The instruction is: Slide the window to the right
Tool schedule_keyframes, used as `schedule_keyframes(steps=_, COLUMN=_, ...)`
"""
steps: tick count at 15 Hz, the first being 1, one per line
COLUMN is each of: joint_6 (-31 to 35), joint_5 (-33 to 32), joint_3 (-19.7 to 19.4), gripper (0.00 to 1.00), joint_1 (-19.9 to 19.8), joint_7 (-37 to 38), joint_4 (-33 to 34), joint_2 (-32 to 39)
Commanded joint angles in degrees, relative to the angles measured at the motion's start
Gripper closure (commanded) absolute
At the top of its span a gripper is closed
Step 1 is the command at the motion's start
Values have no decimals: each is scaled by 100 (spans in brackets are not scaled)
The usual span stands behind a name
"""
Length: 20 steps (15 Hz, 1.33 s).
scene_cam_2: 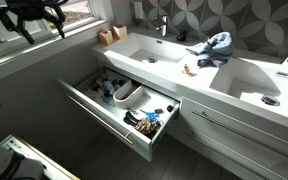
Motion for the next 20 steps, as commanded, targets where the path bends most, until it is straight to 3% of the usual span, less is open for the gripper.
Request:
schedule_keyframes(steps=1, joint_6=208, joint_5=581, joint_3=127, gripper=0, joint_1=481, joint_7=-540, joint_4=235, joint_2=169)
schedule_keyframes(steps=5, joint_6=541, joint_5=1245, joint_3=200, gripper=2, joint_1=955, joint_7=-1223, joint_4=308, joint_2=315)
schedule_keyframes(steps=6, joint_6=702, joint_5=1376, joint_3=211, gripper=24, joint_1=1045, joint_7=-1460, joint_4=308, joint_2=358)
schedule_keyframes(steps=8, joint_6=1152, joint_5=1601, joint_3=241, gripper=32, joint_1=1186, joint_7=-1908, joint_4=302, joint_2=488)
schedule_keyframes(steps=13, joint_6=2402, joint_5=2516, joint_3=334, gripper=69, joint_1=1623, joint_7=-3050, joint_4=298, joint_2=912)
schedule_keyframes(steps=17, joint_6=3563, joint_5=3976, joint_3=250, gripper=96, joint_1=2107, joint_7=-3854, joint_4=374, joint_2=1463)
schedule_keyframes(steps=20, joint_6=3999, joint_5=5221, joint_3=257, gripper=100, joint_1=2351, joint_7=-4650, joint_4=572, joint_2=2053)
